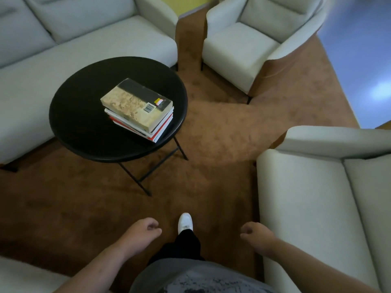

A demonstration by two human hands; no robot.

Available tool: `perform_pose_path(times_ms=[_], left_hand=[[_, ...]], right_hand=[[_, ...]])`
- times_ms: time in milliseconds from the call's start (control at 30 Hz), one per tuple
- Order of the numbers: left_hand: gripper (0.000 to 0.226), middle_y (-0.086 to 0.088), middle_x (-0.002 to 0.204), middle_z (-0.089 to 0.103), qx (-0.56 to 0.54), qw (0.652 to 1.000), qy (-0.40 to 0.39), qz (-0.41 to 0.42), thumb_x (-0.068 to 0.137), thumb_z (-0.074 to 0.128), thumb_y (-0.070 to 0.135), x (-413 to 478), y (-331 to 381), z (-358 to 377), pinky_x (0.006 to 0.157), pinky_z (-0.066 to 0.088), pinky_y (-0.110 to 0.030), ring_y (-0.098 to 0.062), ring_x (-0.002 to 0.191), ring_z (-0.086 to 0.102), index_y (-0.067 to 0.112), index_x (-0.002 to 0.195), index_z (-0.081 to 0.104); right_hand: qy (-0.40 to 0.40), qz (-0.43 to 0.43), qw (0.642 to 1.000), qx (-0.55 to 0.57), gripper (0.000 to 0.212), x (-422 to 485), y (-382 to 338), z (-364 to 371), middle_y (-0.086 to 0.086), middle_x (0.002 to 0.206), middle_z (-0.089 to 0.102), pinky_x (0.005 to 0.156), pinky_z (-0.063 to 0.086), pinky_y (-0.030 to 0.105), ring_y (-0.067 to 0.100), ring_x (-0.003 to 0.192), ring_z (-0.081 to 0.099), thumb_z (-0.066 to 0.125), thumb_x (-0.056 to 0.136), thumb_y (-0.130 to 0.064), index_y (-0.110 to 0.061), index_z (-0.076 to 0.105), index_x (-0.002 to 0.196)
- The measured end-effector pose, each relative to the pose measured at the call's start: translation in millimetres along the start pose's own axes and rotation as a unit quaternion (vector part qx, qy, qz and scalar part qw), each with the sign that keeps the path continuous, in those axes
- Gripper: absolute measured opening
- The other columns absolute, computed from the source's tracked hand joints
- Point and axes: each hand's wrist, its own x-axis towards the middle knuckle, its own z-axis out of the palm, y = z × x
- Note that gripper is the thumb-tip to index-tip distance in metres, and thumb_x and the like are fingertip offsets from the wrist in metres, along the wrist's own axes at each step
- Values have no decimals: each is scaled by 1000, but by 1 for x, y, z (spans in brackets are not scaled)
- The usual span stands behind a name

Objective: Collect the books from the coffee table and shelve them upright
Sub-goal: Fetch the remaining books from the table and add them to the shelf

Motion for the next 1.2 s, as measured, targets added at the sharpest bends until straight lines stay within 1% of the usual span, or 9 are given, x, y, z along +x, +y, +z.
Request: perform_pose_path(times_ms=[233, 433, 600, 700, 800, 900, 1033, 1133, 1200], left_hand=[[40, 4, 125, 61, -5, 1000, 10, -6, 96, 61, 36, 50, 57, -58, 86, 46, -18, -8, 113, 57, 22, 133, 58], [35, 5, 117, 64, -30, 998, 47, -43, 95, 62, 36, 78, 90, -88, 92, 50, -25, -7, 108, 60, 23, 127, 61], [18, 8, 114, 64, -150, 982, 78, -81, 102, 49, 40, 93, 122, -100, 93, 47, -26, -7, 106, 61, 33, 113, 61], [39, 0, 123, 64, -264, 949, 125, -121, 102, 44, 44, 106, 138, -102, 105, 43, -36, -19, 118, 58, 20, 128, 60], [37, -2, 108, 66, -347, 909, 182, -139, 105, 37, 41, 114, 160, -102, 91, 44, -33, -16, 100, 60, 19, 111, 65], [47, -7, 108, 66, -418, 869, 233, -128, 107, 28, 42, 121, 174, -108, 90, 47, -34, -20, 100, 62, 12, 113, 64], [53, -16, 115, 64, -539, 761, 337, -126, 107, 28, 42, 131, 184, -134, 99, 47, -45, -32, 109, 60, 3, 124, 59], [51, -8, 124, 60, -578, 710, 388, -106, 104, 36, 47, 142, 190, -159, 104, 46, -45, -27, 117, 57, 9, 134, 52], [39, 4, 117, 58, -609, 693, 378, -82, 103, 40, 48, 148, 191, -171, 108, 40, -42, -19, 119, 51, 19, 127, 54]], right_hand=[[-16, -27, 999, 11, 19, 60, -75, -79, -3, 111, 66, 94, 52, 28, 12, 105, 63, 59, 100, -23, -23, 65, 117], [-54, -49, 996, -42, 32, 115, -114, -132, -1, 119, 68, 94, 53, 28, 12, 106, 65, 60, 98, -27, -19, 64, 129], [-89, -68, 989, -96, 18, 161, -147, -188, -6, 106, 69, 74, 50, 19, 6, 94, 66, 61, 98, -29, -26, 67, 114], [-96, -96, 982, -132, 6, 181, -173, -228, -3, 103, 69, 73, 52, 20, 4, 88, 64, 60, 97, -28, -32, 63, 94], [-90, -136, 973, -165, 23, 202, -201, -262, 11, 113, 71, 90, 54, 35, 19, 98, 68, 60, 97, -28, -11, 70, 110], [-105, -183, 956, -206, 30, 222, -235, -287, 1, 112, 65, 95, 50, 31, 13, 99, 60, 57, 101, -34, -15, 67, 121], [-134, -218, 956, -147, 23, 233, -295, -295, -5, 113, 61, 94, 48, 29, 11, 103, 58, 55, 101, -43, -24, 61, 114], [-170, -249, 946, -123, 23, 232, -351, -287, -6, 111, 63, 93, 50, 29, 10, 102, 59, 52, 101, -49, -28, 60, 109], [-180, -275, 937, -116, 46, 230, -387, -273, -1, 114, 66, 99, 54, 39, 16, 107, 63, 52, 94, -63, -23, 65, 110]])
